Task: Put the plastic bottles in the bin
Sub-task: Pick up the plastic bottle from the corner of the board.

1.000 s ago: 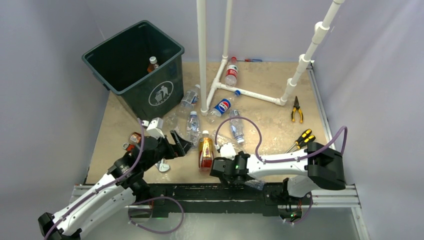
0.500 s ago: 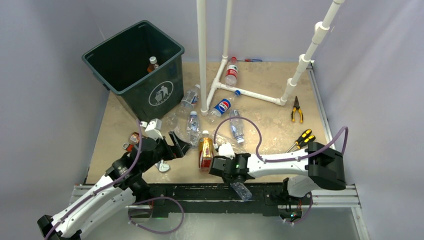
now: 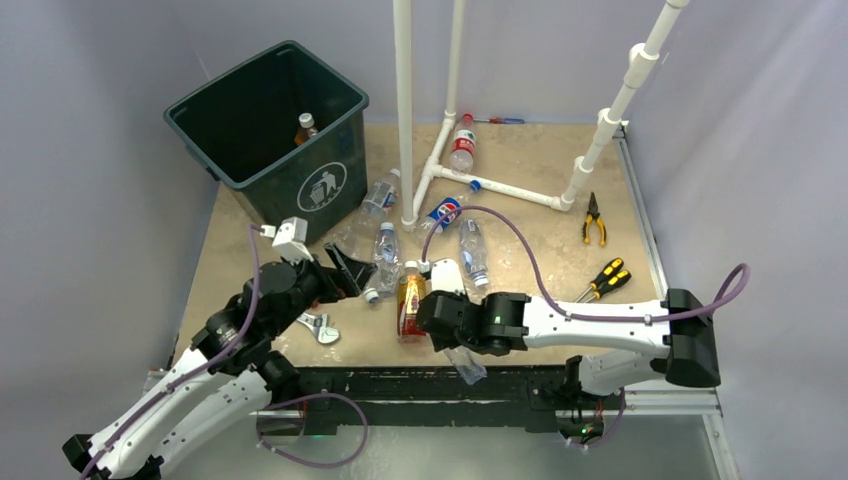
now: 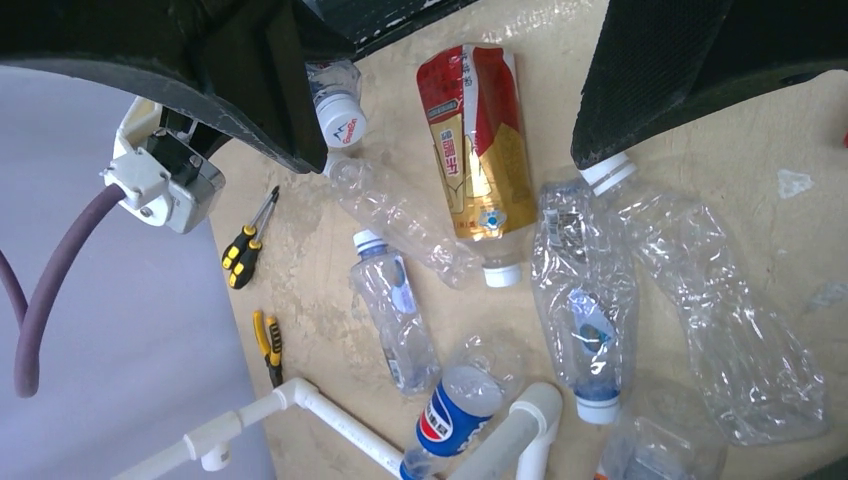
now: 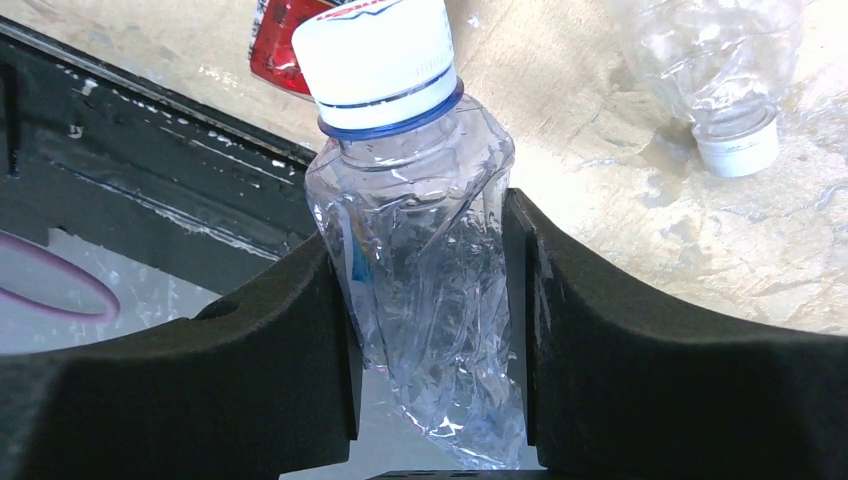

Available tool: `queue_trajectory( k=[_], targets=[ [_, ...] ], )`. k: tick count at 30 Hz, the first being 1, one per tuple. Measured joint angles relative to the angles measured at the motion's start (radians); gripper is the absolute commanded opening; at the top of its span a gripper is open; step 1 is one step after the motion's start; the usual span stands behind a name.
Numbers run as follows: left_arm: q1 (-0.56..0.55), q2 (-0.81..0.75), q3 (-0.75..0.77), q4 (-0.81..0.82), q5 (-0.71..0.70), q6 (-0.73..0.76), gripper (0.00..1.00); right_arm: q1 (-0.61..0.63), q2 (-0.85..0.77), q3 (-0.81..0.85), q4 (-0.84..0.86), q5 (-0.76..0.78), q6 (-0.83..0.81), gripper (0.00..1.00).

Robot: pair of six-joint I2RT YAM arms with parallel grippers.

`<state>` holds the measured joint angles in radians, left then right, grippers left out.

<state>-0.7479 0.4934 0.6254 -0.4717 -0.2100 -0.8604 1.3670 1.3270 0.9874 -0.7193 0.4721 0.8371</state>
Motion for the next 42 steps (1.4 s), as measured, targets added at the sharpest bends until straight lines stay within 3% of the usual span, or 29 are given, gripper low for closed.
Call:
queue_trajectory(
  k=[7,13,19,26,31,42],
  targets=[
    [0.000,-0.009,0.067,-0.024,-0.047,0.042,0.95,0.000,-0.097,-0.002,0.060,-0.001,-0.073,0.22],
    [0.000,-0.078,0.084,0.021,-0.047,0.096,0.99,0.000,-0.383,-0.137,0.347,-0.068,-0.201,0.20],
    [-0.001,-0.106,0.083,0.142,0.068,0.146,0.99,0.000,-0.537,-0.262,0.621,-0.126,-0.303,0.20],
    [-0.001,-0.095,0.063,0.352,0.309,0.154,0.95,0.000,-0.540,-0.313,0.789,-0.186,-0.366,0.19],
    [-0.001,-0.003,0.042,0.463,0.472,0.137,0.90,0.000,-0.531,-0.322,0.863,-0.208,-0.388,0.19],
    [-0.001,0.070,0.008,0.556,0.604,0.109,0.85,0.000,-0.460,-0.322,0.917,-0.237,-0.406,0.18]
  ],
)
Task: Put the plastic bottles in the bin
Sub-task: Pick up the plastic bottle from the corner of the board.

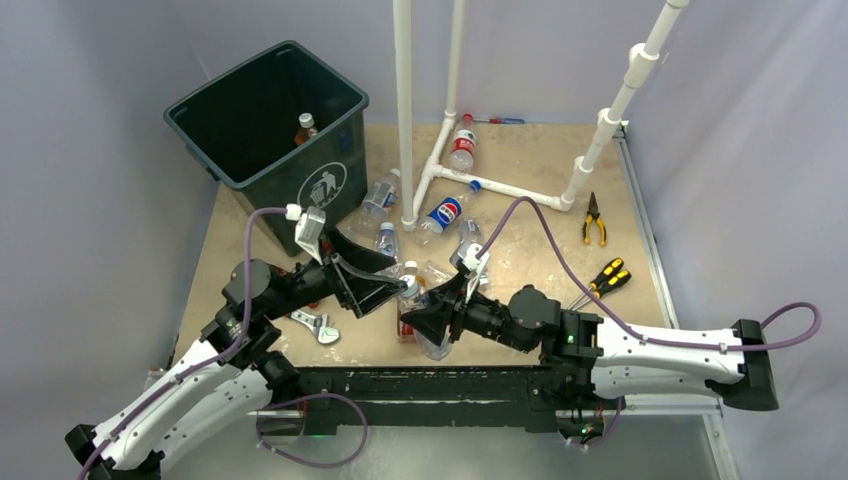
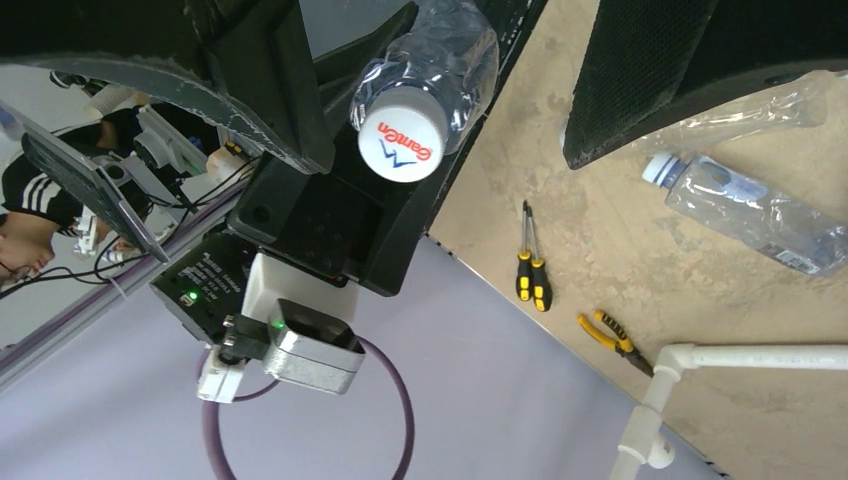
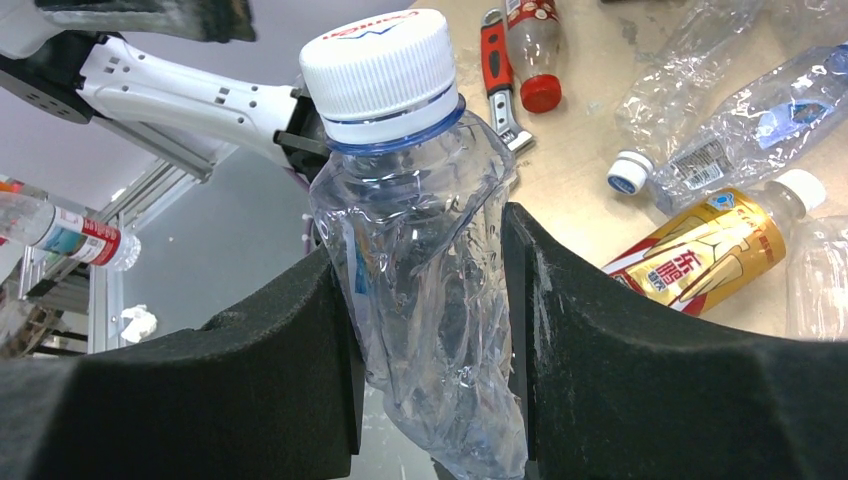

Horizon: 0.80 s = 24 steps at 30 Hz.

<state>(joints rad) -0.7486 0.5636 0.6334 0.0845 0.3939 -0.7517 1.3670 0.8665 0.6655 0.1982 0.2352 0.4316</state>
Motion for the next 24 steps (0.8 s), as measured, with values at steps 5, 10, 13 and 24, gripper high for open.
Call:
queue_trajectory(
  k=[5,10,13,24],
  targets=[
    [0.000,0.002,-0.001,0.025,0.029,0.000,0.81,0.000,0.015,0.000,0.013,0.000,0.000,0.18],
    [0.000,0.004,-0.007,0.028,0.043,0.000,0.72,0.000,0.031,0.000,0.037,0.000,0.002,0.17],
    [0.000,0.006,-0.017,0.028,0.048,-0.002,0.65,0.000,0.035,0.000,0.061,0.001,0.002,0.17],
    [0.000,0.009,-0.038,0.072,0.077,-0.024,0.43,-0.002,0.074,-0.004,0.122,0.006,0.006,0.17]
  ],
)
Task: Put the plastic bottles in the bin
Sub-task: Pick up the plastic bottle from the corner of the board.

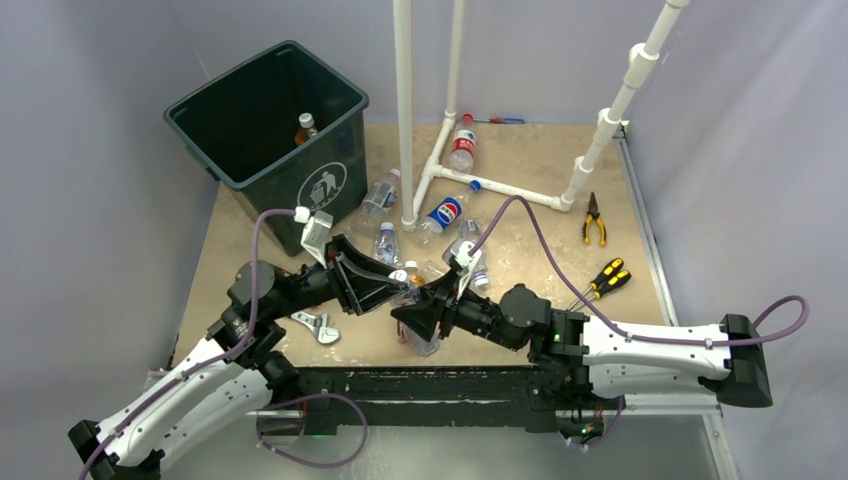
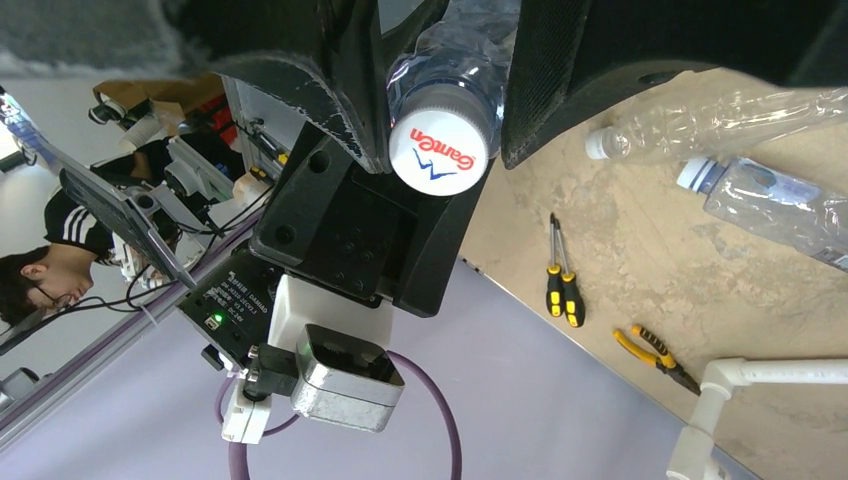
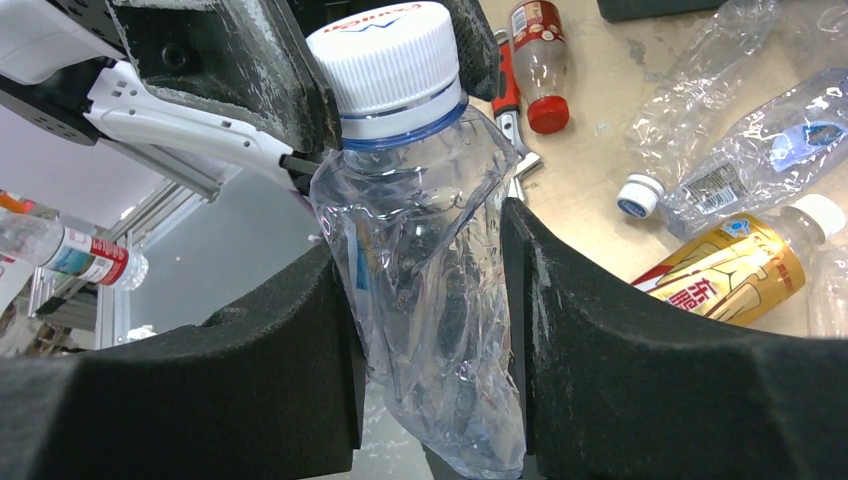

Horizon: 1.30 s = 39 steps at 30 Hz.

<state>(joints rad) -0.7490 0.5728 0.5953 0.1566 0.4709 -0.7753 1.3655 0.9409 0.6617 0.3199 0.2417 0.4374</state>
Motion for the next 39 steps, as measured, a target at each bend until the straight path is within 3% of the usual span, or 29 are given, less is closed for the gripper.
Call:
queue_trajectory(
  k=[7,13,16,17,18,19,22,25,30,35,39],
  targets=[
    [0.000,0.013,-0.005,0.027,0.011,-0.015,0.43,0.000,0.003,0.000,0.010,0.001,0.000,0.17],
    [0.000,0.011,-0.017,0.042,0.014,-0.016,0.20,-0.002,0.018,-0.001,0.022,0.002,0.002,0.17],
    [0.000,0.011,-0.024,0.042,0.010,-0.017,0.16,-0.005,0.029,-0.003,0.032,0.002,0.004,0.17],
    [0.000,0.011,-0.026,0.043,0.009,-0.017,0.21,-0.005,0.032,-0.004,0.036,0.002,0.004,0.17],
    [0.000,0.011,-0.027,0.045,0.008,-0.017,0.34,-0.005,0.034,-0.005,0.039,0.002,0.005,0.17],
    [0.000,0.011,-0.028,0.043,0.006,-0.017,0.42,-0.005,0.037,-0.006,0.042,0.002,0.005,0.17],
    [0.000,0.009,-0.029,0.032,0.000,-0.018,0.48,-0.005,0.052,-0.007,0.055,0.000,0.006,0.17],
    [-0.005,-0.008,-0.029,-0.002,-0.008,-0.016,0.34,-0.004,0.081,-0.005,0.063,-0.011,0.004,0.17],
    [-0.005,-0.027,-0.035,-0.037,-0.017,0.003,0.00,-0.003,0.098,-0.004,0.066,-0.028,0.004,0.17],
    [-0.005,-0.026,-0.035,-0.039,-0.018,0.004,0.00,-0.003,0.100,-0.003,0.067,-0.028,0.004,0.19],
    [-0.005,-0.031,-0.035,-0.045,-0.028,0.005,0.00,-0.003,0.100,-0.003,0.066,-0.028,0.007,0.29]
  ],
)
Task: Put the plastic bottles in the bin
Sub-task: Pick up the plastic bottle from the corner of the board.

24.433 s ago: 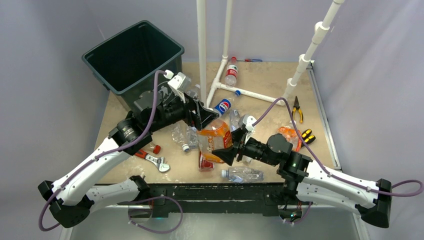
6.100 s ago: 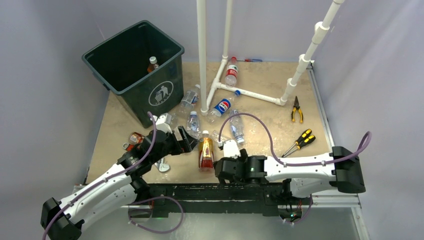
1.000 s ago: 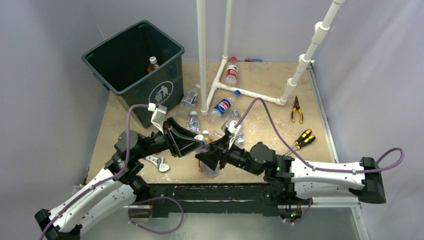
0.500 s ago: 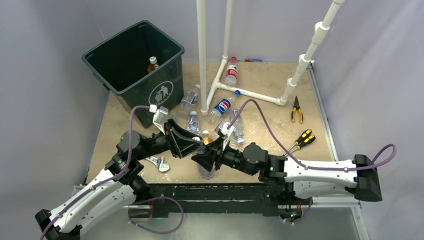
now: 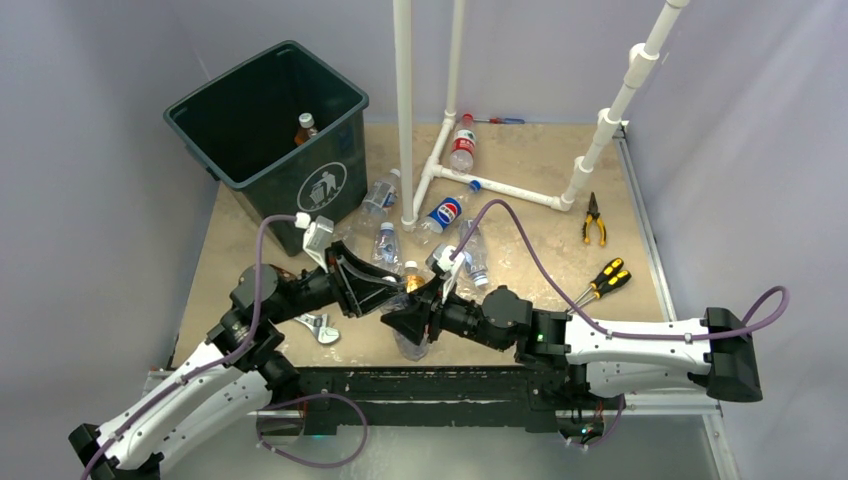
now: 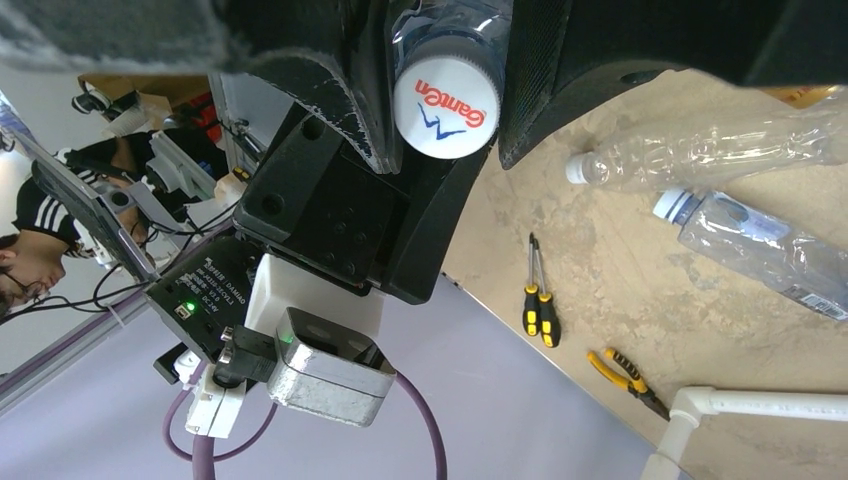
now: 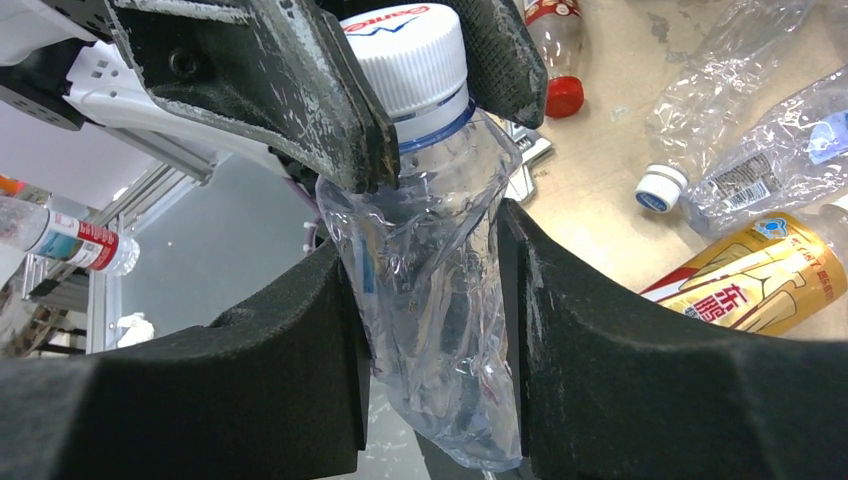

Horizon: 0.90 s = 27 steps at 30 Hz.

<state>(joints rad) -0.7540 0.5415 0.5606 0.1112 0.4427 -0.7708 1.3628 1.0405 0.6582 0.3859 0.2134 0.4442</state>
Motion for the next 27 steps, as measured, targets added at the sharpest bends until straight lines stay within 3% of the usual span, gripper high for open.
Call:
queue_trajectory(
  k=[6,12,27],
  targets=[
    [-0.002,-0.023,0.000,-0.028,-0.029,0.005,0.00,0.000,0.000,0.011,-0.019,-0.005,0.010,0.69],
    [-0.001,-0.031,0.023,-0.080,-0.075,0.031,0.00,0.000,0.000,0.032,-0.039,-0.004,0.022,0.98],
    [-0.001,-0.037,0.114,-0.212,-0.182,0.108,0.00,0.000,-0.021,0.060,-0.130,-0.003,0.024,0.99]
  ],
)
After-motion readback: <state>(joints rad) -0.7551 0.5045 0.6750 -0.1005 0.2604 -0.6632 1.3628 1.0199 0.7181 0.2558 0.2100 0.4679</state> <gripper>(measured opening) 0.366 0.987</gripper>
